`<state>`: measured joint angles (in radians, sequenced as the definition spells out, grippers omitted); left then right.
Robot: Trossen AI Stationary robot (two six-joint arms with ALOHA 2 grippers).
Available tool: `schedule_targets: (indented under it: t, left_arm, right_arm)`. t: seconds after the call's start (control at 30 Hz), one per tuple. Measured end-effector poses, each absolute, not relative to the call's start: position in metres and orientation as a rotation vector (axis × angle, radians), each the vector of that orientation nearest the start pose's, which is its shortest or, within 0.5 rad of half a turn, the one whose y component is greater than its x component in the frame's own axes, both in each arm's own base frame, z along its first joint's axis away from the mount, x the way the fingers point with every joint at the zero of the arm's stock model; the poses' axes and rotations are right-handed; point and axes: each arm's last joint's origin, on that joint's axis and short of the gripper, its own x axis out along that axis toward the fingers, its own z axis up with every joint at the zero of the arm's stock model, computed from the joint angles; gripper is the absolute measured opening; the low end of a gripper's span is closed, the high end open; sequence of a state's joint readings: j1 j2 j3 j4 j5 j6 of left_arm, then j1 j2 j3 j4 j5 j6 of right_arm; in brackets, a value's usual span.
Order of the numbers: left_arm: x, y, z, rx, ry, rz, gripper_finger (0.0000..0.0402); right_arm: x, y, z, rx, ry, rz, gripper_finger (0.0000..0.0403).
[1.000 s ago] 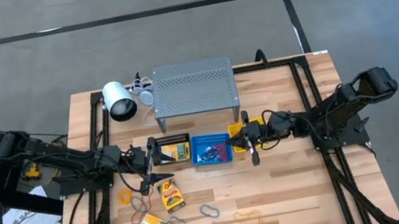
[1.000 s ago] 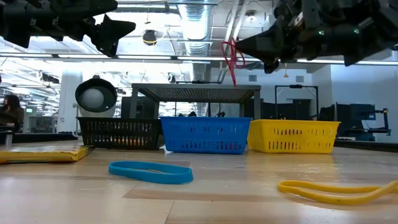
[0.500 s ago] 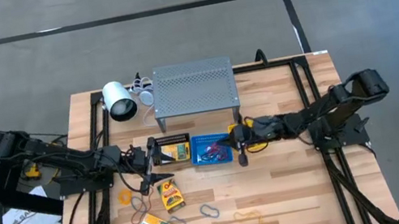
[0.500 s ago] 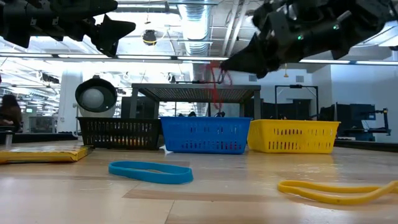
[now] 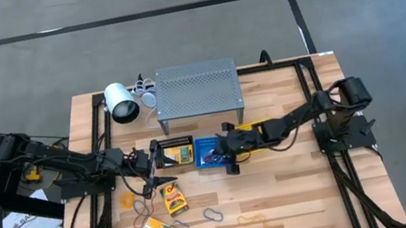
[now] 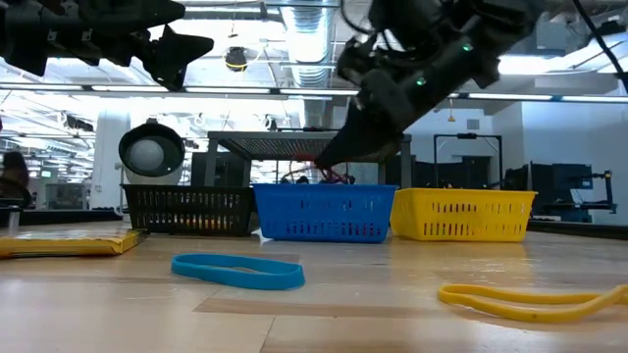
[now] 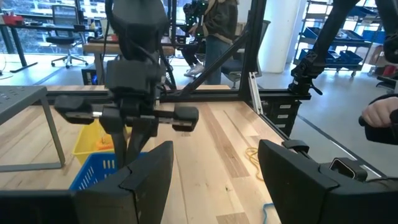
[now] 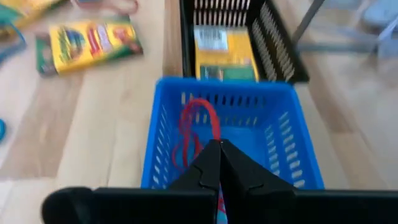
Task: Pick & Place Office Desk Supplies
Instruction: Put the red rubber band into the blue bin, then put the yellow spiral keychain into the yellow bin
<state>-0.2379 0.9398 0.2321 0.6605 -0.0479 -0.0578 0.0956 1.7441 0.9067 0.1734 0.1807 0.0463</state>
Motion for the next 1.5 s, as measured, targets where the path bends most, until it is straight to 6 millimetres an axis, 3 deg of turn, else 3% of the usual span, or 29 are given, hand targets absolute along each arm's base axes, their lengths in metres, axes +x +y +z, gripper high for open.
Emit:
schedule_targets:
  t: [0.3, 0.73, 1.03, 1.23, 1.5]
  left_arm:
    - [0.181, -0.042, 0.198, -0.05, 0.058, -0.188, 0.0232]
    - [0.181, -0.042, 0.198, -0.052, 0.061, -0.187, 0.0232]
    - [0.181, -0.042, 0.198, -0.052, 0.061, -0.187, 0.0232]
    - [0.181, -0.042, 0.198, -0.052, 0.061, -0.187, 0.0232]
    - [0.181, -0.042, 0.197, -0.052, 0.062, -0.187, 0.0232]
  right_arm:
    - [0.365, 0.031, 0.156, -0.051, 0.838, -0.068, 0.0]
    - [0.36, 0.028, 0.155, -0.018, 0.901, -0.069, 0.0007]
    - [0.361, 0.022, 0.155, 0.006, 0.901, -0.067, 0.0111]
    - [0.367, 0.017, 0.167, 0.006, 0.9, -0.079, 0.0179]
    - [0.373, 0.015, 0.18, -0.005, 0.917, -0.081, 0.0214]
